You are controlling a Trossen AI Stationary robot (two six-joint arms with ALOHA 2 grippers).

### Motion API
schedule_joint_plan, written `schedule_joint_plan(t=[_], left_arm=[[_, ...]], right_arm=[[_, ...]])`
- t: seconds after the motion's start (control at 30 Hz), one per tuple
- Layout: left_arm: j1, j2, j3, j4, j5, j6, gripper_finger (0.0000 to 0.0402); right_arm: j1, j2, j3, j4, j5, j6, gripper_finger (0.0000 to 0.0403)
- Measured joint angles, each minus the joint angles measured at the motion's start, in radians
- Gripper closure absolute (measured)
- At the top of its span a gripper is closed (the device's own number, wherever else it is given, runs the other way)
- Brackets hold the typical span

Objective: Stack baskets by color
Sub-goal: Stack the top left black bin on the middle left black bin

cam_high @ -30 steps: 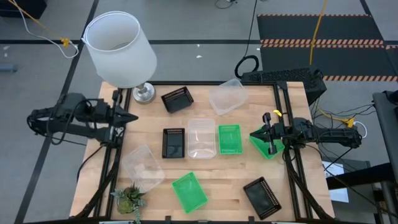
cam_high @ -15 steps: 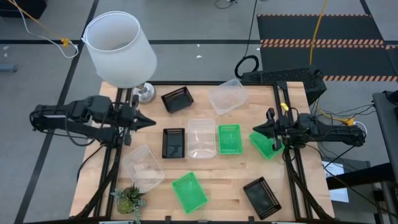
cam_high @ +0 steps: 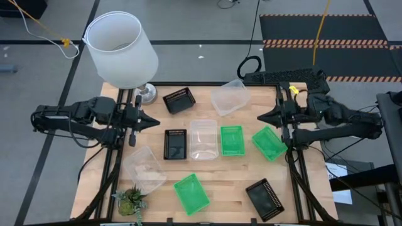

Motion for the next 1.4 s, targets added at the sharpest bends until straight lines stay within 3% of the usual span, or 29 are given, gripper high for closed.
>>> schedule_joint_plan(t=[0.2, 0.43, 0.8, 1.4], left_arm=[[0.0, 0.0, 0.0, -0.003, -0.053, -0.017, 0.0376], [-0.007, 0.0, 0.0, -0.051, -0.072, -0.057, 0.0376], [-0.107, 0.033, 0.0, -0.082, -0.146, -0.078, 0.0376], [-0.15, 0.289, 0.0, -0.077, -0.19, 0.013, 0.0376]], right_arm=[[0.0, 0.162, 0.166, -0.037, 0.0, -0.042, 0.0403], [0.0, 0.252, 0.171, -0.014, 0.0, -0.042, 0.0403], [0.002, 0.336, 0.171, -0.012, -0.001, 0.004, 0.0403], [0.002, 0.376, -0.028, 0.245, -0.003, 0.06, 0.0403]])
